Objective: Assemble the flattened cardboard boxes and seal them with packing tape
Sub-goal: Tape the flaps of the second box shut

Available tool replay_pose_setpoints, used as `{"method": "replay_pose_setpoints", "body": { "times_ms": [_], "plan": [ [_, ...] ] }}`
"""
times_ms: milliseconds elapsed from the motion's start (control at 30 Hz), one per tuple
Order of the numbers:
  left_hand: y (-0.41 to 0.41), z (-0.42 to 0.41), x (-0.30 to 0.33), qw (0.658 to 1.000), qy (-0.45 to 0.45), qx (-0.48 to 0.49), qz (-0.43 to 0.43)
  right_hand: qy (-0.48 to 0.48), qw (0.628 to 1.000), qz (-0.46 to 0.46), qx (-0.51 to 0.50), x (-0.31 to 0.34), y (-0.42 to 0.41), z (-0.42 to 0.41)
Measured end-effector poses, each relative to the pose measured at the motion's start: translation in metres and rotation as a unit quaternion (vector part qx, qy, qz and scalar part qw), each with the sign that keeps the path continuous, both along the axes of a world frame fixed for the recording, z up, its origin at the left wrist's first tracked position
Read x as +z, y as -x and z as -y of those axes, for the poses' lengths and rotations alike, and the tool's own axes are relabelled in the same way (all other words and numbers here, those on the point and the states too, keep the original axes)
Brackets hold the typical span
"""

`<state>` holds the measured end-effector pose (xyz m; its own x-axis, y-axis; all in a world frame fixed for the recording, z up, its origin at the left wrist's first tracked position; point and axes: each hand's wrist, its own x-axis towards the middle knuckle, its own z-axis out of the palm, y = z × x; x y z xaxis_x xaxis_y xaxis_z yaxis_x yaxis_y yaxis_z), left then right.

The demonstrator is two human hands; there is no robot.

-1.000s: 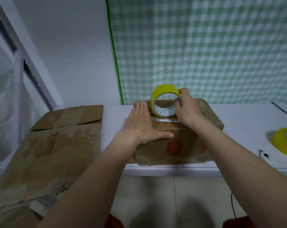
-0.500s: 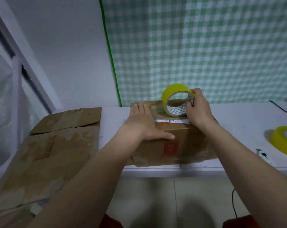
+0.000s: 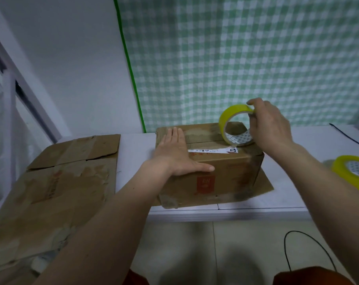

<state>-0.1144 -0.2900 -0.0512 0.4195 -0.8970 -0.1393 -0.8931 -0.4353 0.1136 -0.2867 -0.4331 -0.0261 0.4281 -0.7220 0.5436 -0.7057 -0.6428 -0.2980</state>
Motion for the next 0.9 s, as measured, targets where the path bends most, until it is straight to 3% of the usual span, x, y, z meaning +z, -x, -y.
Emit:
{"method": "replay_pose_setpoints", "body": {
  "times_ms": [133,233,367,500,733,800,900],
  "plan": [
    [0.002,0.002,0.004,1.0,-0.018,0.005,0.009,-0.163,0.974,0.154,0.004,-0.015,-0.002,0.002],
    [0.013,0.008,0.007,0.999,-0.026,-0.002,0.021,-0.207,0.959,0.196,-0.003,-0.026,-0.005,0.0],
    [0.037,0.023,0.005,0.998,0.001,-0.062,0.023,-0.193,0.965,0.178,-0.004,-0.027,-0.005,-0.001],
    [0.032,0.025,0.0,0.998,0.019,-0.055,0.009,-0.168,0.976,0.138,0.032,-0.018,-0.003,0.004],
    [0.029,0.024,0.0,0.999,0.02,-0.046,-0.01,-0.027,0.998,0.057,-0.004,0.003,0.029,0.025],
    [0.028,0.026,-0.002,0.999,0.015,-0.043,-0.011,-0.074,0.991,0.113,0.008,-0.003,0.033,0.033],
    [0.028,0.027,-0.001,0.999,0.005,-0.035,-0.003,-0.233,0.934,0.271,0.014,-0.016,0.03,0.033]
  ]
}}
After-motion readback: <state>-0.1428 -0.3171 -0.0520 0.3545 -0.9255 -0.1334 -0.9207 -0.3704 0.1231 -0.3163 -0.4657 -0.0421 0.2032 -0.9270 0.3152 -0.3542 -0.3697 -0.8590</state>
